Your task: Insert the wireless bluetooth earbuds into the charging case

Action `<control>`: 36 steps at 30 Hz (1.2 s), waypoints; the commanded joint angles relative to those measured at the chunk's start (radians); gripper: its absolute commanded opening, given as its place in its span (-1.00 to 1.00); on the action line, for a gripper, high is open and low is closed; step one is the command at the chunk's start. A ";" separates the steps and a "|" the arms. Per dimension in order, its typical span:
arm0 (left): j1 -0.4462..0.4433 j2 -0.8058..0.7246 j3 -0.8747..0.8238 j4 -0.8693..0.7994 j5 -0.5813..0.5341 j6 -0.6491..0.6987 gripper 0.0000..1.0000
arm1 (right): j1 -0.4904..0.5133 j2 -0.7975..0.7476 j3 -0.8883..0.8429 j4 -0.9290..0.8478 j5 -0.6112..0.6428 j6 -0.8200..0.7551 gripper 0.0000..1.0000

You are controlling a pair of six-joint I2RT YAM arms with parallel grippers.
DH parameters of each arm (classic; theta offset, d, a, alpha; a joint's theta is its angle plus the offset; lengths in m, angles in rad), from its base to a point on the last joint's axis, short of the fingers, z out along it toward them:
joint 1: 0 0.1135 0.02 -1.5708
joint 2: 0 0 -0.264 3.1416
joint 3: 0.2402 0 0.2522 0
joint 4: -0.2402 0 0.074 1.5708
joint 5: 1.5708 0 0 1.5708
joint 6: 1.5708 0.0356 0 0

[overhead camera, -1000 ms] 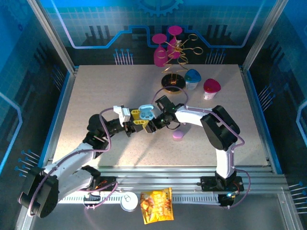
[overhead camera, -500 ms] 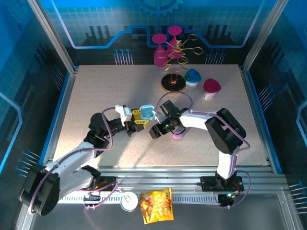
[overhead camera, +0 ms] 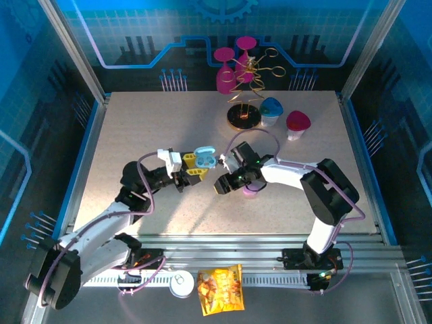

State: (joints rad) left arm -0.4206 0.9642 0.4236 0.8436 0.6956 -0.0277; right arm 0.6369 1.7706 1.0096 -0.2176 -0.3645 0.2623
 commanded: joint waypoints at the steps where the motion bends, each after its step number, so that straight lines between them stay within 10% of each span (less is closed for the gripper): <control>1: 0.008 -0.034 0.018 -0.052 0.004 0.034 -0.59 | -0.020 0.079 0.108 -0.055 -0.006 0.036 0.10; 36: 0.005 0.012 0.006 0.019 0.025 0.003 -0.59 | 0.040 0.144 0.079 -0.003 -0.048 0.098 -0.43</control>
State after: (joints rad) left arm -0.4206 0.9867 0.4236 0.8211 0.7036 -0.0269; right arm 0.6628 1.9064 1.0935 -0.2089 -0.4011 0.3519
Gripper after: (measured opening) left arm 0.366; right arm 0.288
